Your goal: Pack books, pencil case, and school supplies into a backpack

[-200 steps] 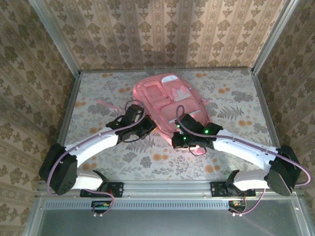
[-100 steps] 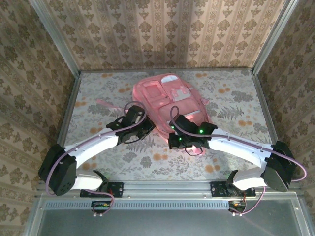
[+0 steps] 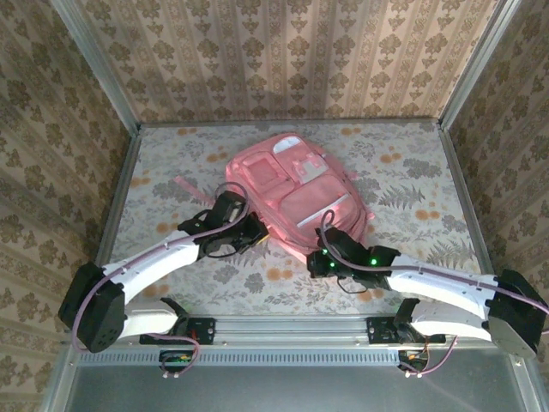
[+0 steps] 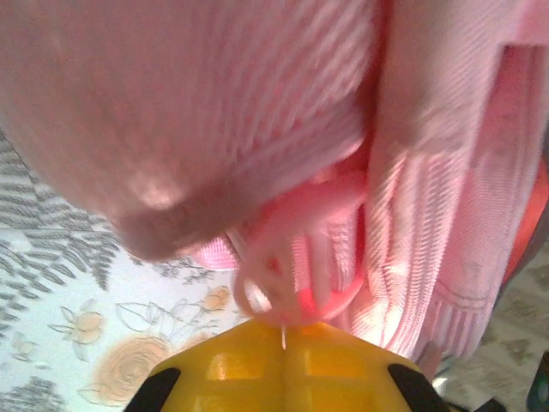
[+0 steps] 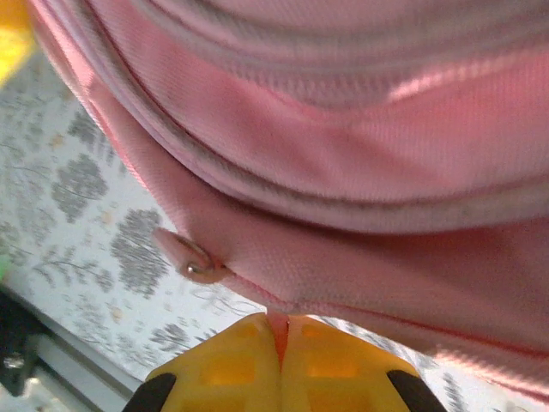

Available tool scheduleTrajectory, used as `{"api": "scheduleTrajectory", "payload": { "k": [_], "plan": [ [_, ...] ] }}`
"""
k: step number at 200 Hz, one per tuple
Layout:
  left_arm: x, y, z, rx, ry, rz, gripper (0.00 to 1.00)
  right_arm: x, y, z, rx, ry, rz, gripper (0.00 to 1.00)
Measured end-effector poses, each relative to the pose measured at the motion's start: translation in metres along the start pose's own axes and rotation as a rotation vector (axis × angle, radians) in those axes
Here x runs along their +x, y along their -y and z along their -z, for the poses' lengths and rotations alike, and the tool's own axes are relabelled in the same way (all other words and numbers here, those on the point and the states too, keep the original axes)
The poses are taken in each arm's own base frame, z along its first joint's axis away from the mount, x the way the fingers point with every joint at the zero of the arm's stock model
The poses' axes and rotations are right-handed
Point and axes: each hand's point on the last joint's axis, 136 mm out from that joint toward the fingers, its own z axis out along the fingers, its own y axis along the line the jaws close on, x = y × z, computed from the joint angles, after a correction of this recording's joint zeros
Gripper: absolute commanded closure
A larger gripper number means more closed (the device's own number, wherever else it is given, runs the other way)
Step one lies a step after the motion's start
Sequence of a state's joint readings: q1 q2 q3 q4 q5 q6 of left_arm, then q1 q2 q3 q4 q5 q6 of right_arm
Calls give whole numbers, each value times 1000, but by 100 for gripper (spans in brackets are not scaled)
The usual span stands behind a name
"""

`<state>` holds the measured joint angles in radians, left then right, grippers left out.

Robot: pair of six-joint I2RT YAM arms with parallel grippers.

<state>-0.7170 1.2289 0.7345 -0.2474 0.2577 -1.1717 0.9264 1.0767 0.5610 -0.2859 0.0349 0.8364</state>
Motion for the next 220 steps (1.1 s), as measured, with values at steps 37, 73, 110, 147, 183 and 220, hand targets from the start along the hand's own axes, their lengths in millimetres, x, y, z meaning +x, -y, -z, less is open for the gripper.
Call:
{"api": "scheduleTrajectory", "payload": {
  "k": [37, 73, 110, 147, 183, 220],
  "plan": [
    [-20, 43, 45, 37, 89, -288, 51, 20, 37, -2, 55, -1, 56, 100],
    [-28, 125, 92, 163, 145, -626, 46, 14, 51, 3, 12, 79, 81, 100],
    [-30, 179, 31, 222, -51, -781, 54, 12, 55, 7, -56, 144, 85, 100],
    [0, 158, -75, 155, -342, -786, 57, 6, 55, 15, -90, 199, 86, 100],
    [29, 143, -115, 118, -485, -791, 58, 4, 55, 16, -99, 201, 85, 100],
    [40, 159, -109, 184, -512, -802, 61, 6, 57, 12, -92, 184, 81, 100]
  ]
}}
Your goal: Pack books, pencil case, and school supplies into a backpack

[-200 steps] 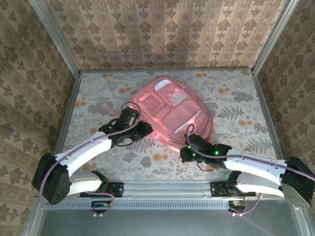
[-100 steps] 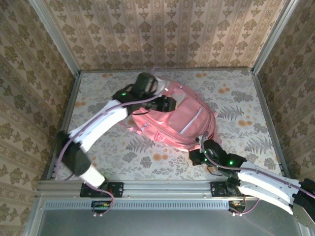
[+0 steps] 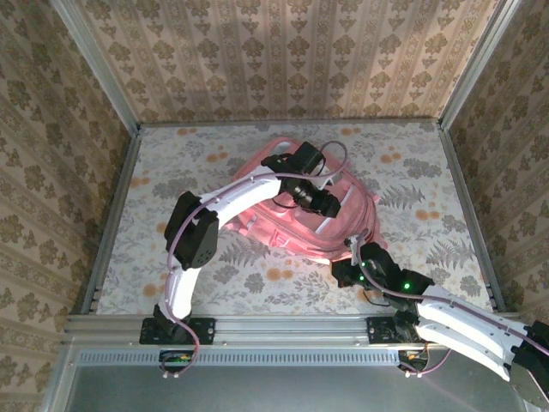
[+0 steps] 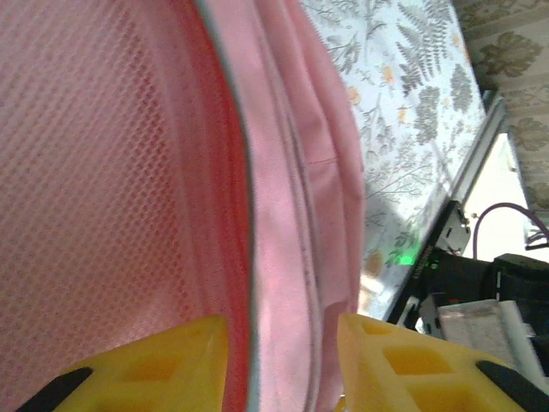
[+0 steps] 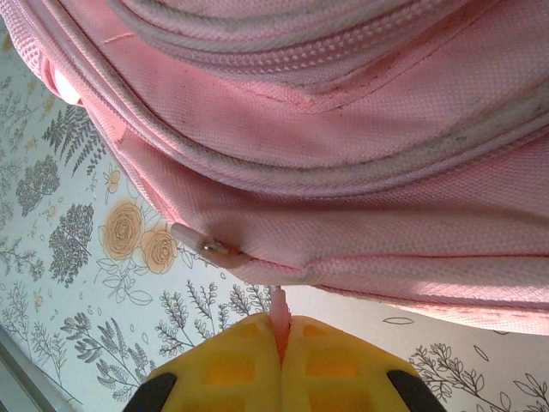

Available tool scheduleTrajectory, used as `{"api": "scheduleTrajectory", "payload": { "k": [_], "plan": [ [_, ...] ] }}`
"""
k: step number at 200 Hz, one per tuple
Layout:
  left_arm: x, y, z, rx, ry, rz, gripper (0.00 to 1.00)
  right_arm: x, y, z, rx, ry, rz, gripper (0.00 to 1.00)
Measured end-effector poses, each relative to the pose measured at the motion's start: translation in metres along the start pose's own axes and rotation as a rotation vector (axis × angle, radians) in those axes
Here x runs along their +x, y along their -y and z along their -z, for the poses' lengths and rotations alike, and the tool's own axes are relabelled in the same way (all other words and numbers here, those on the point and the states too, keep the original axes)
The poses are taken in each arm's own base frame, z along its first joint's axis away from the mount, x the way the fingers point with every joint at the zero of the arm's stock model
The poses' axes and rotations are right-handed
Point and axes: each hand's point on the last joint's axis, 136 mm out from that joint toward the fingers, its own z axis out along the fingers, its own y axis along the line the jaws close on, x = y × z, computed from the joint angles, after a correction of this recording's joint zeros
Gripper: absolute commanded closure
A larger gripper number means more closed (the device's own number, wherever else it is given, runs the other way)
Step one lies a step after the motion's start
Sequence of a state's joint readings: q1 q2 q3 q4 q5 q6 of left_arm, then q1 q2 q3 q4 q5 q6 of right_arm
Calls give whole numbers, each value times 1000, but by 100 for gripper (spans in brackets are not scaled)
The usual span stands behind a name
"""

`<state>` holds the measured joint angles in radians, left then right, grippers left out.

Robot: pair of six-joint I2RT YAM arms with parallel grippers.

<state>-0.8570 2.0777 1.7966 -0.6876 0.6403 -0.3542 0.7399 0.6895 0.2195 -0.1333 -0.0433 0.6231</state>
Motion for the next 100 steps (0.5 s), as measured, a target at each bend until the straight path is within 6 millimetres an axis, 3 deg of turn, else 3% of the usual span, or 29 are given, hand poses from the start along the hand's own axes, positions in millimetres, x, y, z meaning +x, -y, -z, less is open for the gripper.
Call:
{"api": "scheduleTrajectory", "payload": {
  "k": [28, 59, 84, 100],
  "plan": [
    [-2, 5, -3, 22, -3, -9, 61, 0, -1, 0, -8, -2, -4, 100],
    [0, -2, -18, 13, -28, 3, 63, 0, -1, 0, -12, -5, -7, 100],
    [3, -11, -28, 6, -51, 21, 75, 0, -1, 0, -16, -7, -10, 100],
    [2, -11, -28, 7, -52, 27, 96, 0, -2, 0, -21, -11, -12, 100]
  ]
}}
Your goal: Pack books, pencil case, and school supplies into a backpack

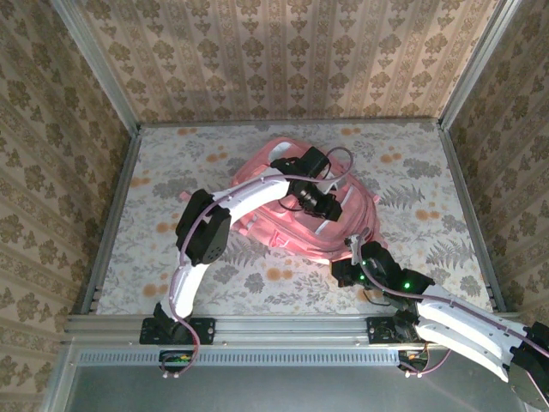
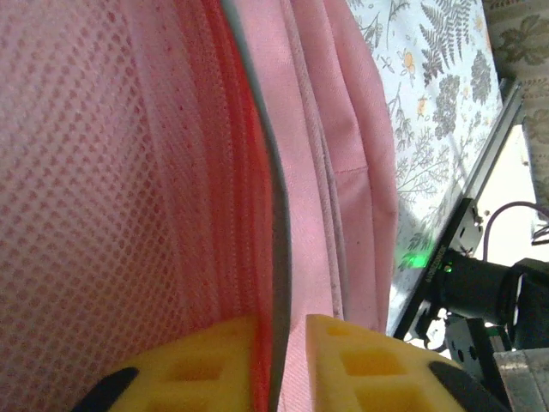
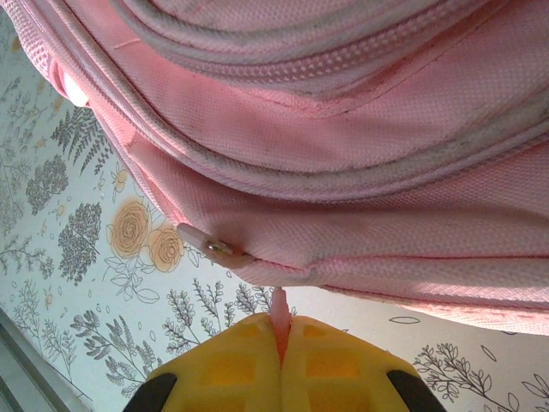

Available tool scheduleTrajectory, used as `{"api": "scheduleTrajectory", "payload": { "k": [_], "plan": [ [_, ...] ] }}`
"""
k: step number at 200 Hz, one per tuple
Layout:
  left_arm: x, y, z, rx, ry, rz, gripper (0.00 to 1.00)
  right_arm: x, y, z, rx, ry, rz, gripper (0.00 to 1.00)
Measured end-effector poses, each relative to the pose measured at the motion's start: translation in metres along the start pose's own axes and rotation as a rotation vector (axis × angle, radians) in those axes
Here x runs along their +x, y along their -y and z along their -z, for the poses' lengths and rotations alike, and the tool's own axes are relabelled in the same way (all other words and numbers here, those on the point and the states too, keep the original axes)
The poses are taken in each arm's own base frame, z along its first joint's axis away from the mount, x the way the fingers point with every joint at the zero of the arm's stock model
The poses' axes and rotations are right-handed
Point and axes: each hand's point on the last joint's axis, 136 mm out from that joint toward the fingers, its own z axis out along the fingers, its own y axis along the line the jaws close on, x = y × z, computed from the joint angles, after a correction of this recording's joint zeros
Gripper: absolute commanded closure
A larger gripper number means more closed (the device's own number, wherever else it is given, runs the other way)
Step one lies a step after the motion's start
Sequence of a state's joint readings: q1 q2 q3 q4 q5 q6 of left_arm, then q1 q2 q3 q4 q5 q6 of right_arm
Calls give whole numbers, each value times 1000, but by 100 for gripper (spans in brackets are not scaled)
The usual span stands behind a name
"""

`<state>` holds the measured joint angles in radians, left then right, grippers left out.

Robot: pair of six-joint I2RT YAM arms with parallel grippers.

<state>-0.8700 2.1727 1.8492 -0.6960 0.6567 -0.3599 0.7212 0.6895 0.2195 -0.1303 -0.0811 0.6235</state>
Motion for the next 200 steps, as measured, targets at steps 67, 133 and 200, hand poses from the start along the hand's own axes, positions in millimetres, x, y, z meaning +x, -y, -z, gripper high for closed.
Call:
{"api": "scheduleTrajectory", "payload": {
  "k": [67, 133, 200],
  "plan": [
    [-15, 3, 46, 9, 82, 2, 100, -1, 0, 0, 13, -26, 1, 100],
    [-34, 3, 154, -1, 290, 0, 100, -50, -26, 11, 32, 25, 97, 100],
    [-29, -10, 149, -20, 277, 16, 100, -48, -22, 12, 138, -84, 206, 100]
  ]
}}
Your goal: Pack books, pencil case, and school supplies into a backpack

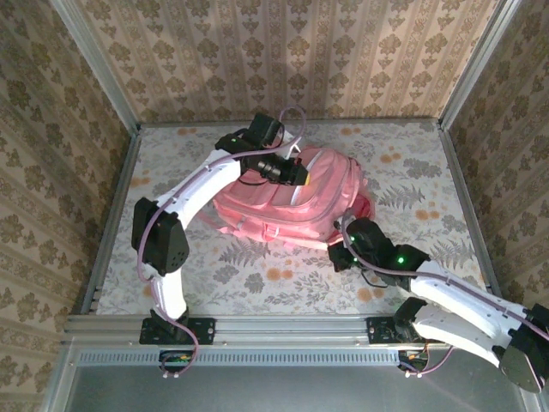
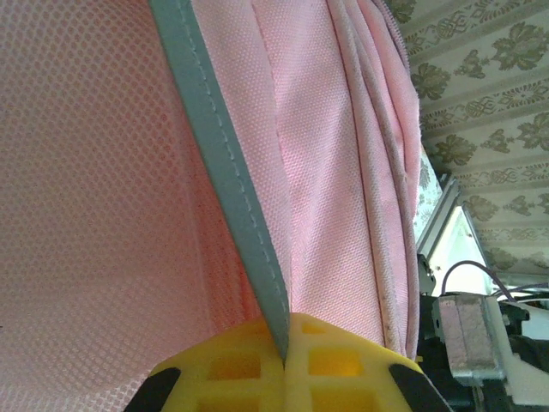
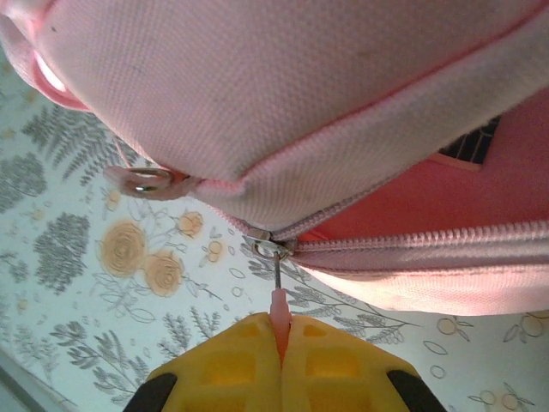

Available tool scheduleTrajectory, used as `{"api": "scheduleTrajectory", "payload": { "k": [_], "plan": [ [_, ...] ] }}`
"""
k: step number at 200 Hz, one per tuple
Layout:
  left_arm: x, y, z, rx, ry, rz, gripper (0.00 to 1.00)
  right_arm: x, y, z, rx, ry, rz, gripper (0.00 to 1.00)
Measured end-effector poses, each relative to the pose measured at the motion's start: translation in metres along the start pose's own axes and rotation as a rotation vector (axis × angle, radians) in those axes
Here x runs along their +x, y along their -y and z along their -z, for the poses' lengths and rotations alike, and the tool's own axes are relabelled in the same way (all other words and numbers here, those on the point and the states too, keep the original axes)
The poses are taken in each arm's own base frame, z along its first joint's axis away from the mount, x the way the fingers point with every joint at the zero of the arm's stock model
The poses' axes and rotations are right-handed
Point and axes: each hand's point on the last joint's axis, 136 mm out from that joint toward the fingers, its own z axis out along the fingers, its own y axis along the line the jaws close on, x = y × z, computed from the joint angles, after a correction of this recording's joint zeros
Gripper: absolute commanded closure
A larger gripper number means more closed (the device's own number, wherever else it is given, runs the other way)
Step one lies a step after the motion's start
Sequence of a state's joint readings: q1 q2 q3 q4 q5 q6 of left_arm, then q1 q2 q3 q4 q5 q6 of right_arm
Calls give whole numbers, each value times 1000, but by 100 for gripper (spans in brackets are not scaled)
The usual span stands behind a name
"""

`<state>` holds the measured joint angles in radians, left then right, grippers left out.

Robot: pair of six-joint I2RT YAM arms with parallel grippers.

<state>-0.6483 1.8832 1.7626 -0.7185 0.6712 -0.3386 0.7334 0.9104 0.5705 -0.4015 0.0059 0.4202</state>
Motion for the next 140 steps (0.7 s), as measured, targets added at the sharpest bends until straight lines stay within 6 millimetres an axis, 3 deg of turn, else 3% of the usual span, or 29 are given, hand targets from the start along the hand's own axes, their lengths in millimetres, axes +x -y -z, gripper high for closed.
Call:
{"api": "scheduleTrajectory", "payload": {
  "k": [21, 46, 70, 97, 108, 124, 140],
  "plan": [
    [4, -10, 6, -6, 2, 25, 100, -3, -7, -2, 50, -32, 75, 100],
    [7, -18, 17, -42, 28, 42, 74, -11, -16, -1, 79, -31, 137, 100],
    [22, -51, 46, -138, 119, 153, 60, -10, -18, -2, 86, -60, 145, 100],
    [60, -88, 92, -201, 271, 368, 59, -3, -29, -11, 66, -115, 135, 100],
    [73, -89, 105, -196, 337, 428, 60, 0, -36, -15, 45, -132, 126, 100],
    [90, -82, 109, -152, 421, 481, 62, 1, -46, -21, 13, -143, 108, 100],
    [114, -77, 97, -100, 473, 559, 61, 1, -54, -27, -13, -151, 86, 100]
  ]
}}
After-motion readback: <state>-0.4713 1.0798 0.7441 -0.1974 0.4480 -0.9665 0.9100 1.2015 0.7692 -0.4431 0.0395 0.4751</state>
